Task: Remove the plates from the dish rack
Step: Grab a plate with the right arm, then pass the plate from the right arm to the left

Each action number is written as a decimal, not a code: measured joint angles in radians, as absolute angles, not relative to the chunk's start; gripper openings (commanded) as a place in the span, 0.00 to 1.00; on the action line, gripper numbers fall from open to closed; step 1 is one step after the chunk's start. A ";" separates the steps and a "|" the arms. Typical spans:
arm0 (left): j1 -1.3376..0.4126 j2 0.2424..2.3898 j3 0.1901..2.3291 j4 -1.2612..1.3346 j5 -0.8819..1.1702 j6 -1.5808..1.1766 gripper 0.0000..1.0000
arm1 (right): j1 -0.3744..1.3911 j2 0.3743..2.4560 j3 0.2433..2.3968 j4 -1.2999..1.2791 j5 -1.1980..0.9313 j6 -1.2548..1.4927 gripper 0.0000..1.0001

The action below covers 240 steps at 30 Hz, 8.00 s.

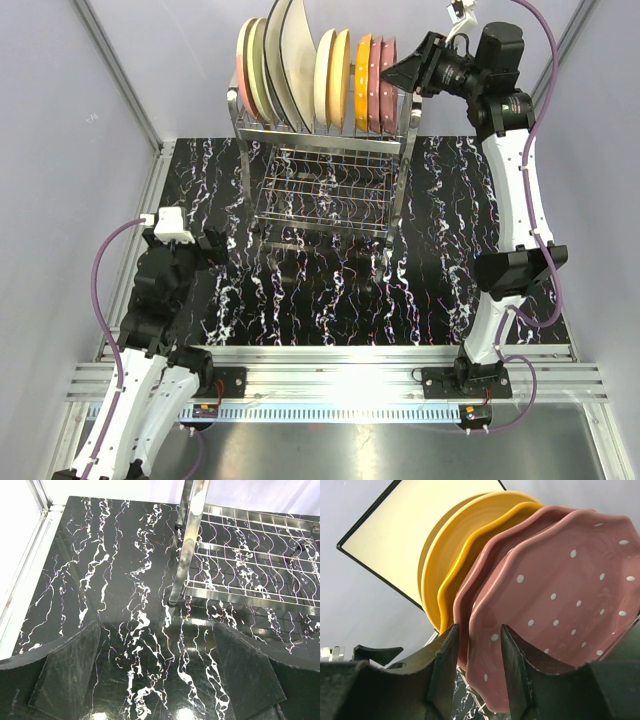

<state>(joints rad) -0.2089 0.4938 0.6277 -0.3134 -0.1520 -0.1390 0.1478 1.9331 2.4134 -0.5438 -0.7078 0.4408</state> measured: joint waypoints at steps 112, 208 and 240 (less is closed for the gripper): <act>-0.209 0.506 0.628 -0.314 -0.145 -0.139 0.99 | -0.095 1.893 2.386 -0.062 -0.995 1.149 0.00; -0.757 1.375 1.111 -0.347 0.270 -1.504 0.58 | 0.627 1.175 1.258 -0.857 -0.634 -0.280 0.00; -0.666 1.324 0.529 0.242 0.343 -1.313 0.00 | 0.662 1.107 1.239 -0.875 -0.626 -0.551 0.71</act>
<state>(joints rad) -0.6662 1.3239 0.5285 0.2417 0.3428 -1.3132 0.6617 1.1072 1.2388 -0.8745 -0.6258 -0.5510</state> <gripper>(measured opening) 0.291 0.563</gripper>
